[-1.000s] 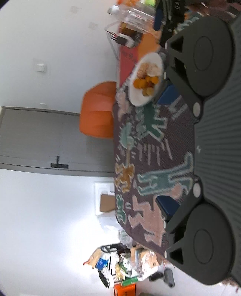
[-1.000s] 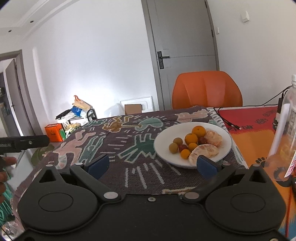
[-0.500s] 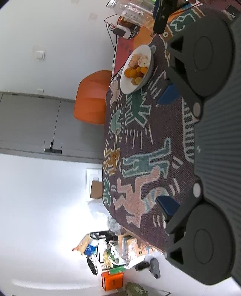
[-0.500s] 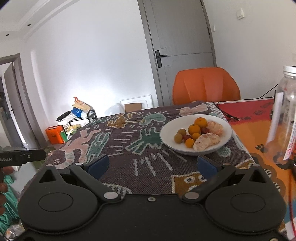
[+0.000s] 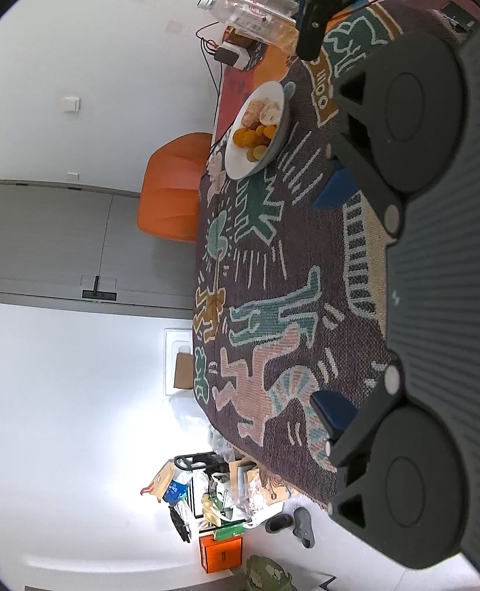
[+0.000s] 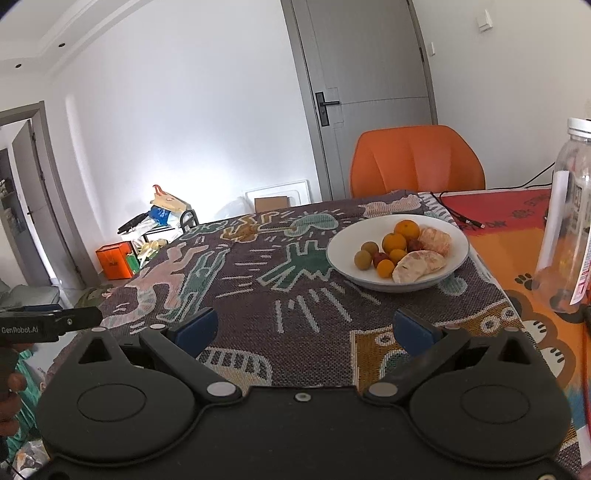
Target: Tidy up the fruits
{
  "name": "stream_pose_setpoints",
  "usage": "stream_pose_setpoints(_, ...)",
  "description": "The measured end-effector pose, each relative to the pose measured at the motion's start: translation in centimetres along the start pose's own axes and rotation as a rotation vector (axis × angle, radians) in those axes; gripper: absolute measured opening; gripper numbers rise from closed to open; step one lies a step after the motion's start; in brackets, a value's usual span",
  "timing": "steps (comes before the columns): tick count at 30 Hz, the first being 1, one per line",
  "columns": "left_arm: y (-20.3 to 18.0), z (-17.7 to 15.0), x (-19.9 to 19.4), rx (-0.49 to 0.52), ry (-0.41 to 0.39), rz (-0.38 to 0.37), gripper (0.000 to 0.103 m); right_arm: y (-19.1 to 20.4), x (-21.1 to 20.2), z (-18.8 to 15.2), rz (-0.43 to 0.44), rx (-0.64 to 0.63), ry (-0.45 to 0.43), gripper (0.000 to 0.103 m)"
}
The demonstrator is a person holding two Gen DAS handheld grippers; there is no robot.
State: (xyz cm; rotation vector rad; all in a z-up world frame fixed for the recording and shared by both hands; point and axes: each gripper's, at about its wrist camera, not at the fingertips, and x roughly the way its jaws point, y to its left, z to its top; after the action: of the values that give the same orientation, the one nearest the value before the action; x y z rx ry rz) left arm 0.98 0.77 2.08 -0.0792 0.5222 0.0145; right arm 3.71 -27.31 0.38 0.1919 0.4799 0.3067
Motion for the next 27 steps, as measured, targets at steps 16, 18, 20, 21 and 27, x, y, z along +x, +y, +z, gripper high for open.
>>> stream_pose_setpoints(16, 0.06, -0.44, -0.45, 0.015, -0.004, 0.005, 0.103, 0.38, 0.10, -0.22, 0.008, -0.009, 0.007, 0.103)
stream_pose_setpoints(18, 0.06, -0.43, -0.44, 0.015, -0.004, 0.006, 0.103, 0.36, 0.09, -0.21, 0.008, -0.008, 0.007, 0.103)
stream_pose_setpoints(20, 0.07, -0.43, -0.45, 0.012, -0.002, 0.001, 0.103, 0.39, 0.09, -0.23, 0.009, -0.009, 0.006, 0.103)
stream_pose_setpoints(21, 0.08, -0.42, -0.47, 0.009, -0.001, -0.003, 0.103, 0.42, 0.17, -0.21, 0.009, -0.009, 0.007, 0.103)
stream_pose_setpoints(27, 0.02, -0.43, -0.49, 0.010, 0.001, -0.011, 0.103, 0.40, 0.19, -0.22, 0.010, -0.008, 0.006, 0.103)
